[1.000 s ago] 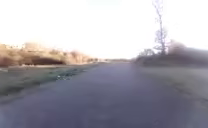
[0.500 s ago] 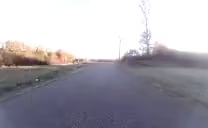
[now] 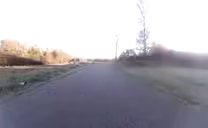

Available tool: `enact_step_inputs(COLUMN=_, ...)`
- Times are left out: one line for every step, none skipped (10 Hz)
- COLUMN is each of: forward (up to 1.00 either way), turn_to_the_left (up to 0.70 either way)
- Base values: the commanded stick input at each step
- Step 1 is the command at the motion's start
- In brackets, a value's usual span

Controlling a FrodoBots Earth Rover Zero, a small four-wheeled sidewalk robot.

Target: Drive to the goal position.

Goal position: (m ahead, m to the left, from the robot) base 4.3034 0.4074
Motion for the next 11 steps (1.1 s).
enact_step_inputs(forward=1.0, turn_to_the_left=0.02)
enact_step_inputs(forward=1.0, turn_to_the_left=0.02)
enact_step_inputs(forward=1.0, turn_to_the_left=0.02)
enact_step_inputs(forward=1.0, turn_to_the_left=0.02)
enact_step_inputs(forward=1.0, turn_to_the_left=0.02)
enact_step_inputs(forward=1.0, turn_to_the_left=0.02)
enact_step_inputs(forward=1.0, turn_to_the_left=0.02)
enact_step_inputs(forward=1.0, turn_to_the_left=0.02)
enact_step_inputs(forward=1.0, turn_to_the_left=0.02)
enact_step_inputs(forward=1.0, turn_to_the_left=0.02)
enact_step_inputs(forward=1.0, turn_to_the_left=0.02)
